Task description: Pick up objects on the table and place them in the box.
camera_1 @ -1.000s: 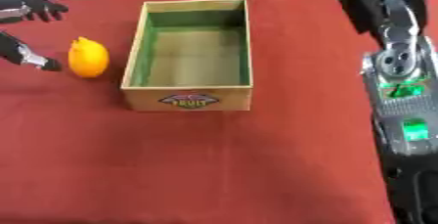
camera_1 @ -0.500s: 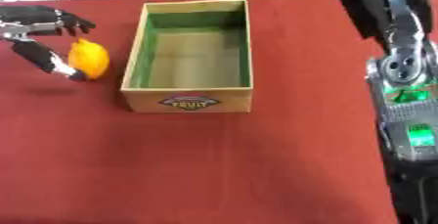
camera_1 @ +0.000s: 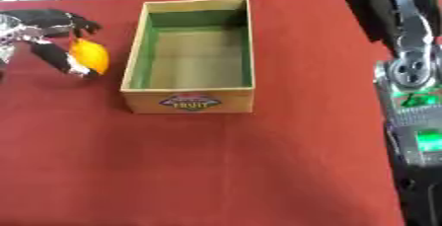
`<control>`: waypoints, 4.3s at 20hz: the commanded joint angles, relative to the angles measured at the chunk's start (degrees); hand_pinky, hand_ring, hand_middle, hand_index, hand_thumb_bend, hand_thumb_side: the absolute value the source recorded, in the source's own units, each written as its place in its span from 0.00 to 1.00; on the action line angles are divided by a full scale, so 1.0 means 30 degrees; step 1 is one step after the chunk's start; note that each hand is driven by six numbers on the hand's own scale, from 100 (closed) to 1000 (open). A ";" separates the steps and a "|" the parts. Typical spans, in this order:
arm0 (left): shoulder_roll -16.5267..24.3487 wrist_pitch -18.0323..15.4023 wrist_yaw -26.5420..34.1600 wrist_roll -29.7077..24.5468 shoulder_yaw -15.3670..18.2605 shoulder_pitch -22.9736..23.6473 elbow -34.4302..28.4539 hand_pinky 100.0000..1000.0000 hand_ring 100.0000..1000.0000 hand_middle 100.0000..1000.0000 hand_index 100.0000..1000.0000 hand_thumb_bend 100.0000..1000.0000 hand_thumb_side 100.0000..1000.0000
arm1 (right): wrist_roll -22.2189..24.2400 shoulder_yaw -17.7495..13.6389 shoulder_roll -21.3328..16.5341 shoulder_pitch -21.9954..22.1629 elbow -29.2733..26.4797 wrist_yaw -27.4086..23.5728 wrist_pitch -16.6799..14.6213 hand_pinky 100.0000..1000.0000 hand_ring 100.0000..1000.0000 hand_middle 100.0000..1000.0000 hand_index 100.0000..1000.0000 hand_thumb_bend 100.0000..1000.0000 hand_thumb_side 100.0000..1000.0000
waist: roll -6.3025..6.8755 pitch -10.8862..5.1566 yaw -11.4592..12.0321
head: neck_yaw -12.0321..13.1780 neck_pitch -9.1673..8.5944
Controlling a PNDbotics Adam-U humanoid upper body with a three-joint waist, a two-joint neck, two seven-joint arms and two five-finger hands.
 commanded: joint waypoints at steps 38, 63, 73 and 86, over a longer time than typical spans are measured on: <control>0.0085 0.2423 -0.3118 0.1775 0.1276 -0.0685 0.1336 0.48 0.59 0.50 0.73 0.38 0.40 | 0.0009 0.0019 -0.0518 -0.0302 -0.0379 -0.0426 -0.0100 0.80 0.83 0.59 0.84 0.10 1.00 | 0.0083 0.0063 -0.0259 | 0.0242 -0.0356; 0.0607 0.2109 0.2171 -0.1507 0.1317 -0.1076 -0.2131 0.37 0.49 0.47 0.72 0.00 0.28 | -0.0271 -0.0044 -0.0379 -0.0127 -0.0379 -0.0507 -0.0148 0.80 0.83 0.59 0.84 0.09 1.00 | -0.0003 -0.0303 0.0043 | -0.0046 -0.0082; 0.0108 0.2118 0.4755 -0.1824 0.1011 -0.1628 -0.4883 0.33 0.46 0.45 0.71 0.00 0.19 | -0.0356 -0.0061 -0.0274 -0.0098 -0.0379 -0.0507 -0.0164 0.80 0.83 0.59 0.84 0.09 1.00 | -0.0049 -0.0454 0.0063 | -0.0153 -0.0016; -0.2129 0.2886 0.6978 -0.1963 -0.0114 -0.2114 -0.8233 0.30 0.45 0.43 0.69 0.00 0.22 | -0.0339 -0.0019 -0.0100 -0.0222 -0.0379 -0.0494 -0.0221 0.80 0.83 0.59 0.84 0.09 1.00 | -0.0126 -0.0513 -0.0142 | 0.0052 0.0012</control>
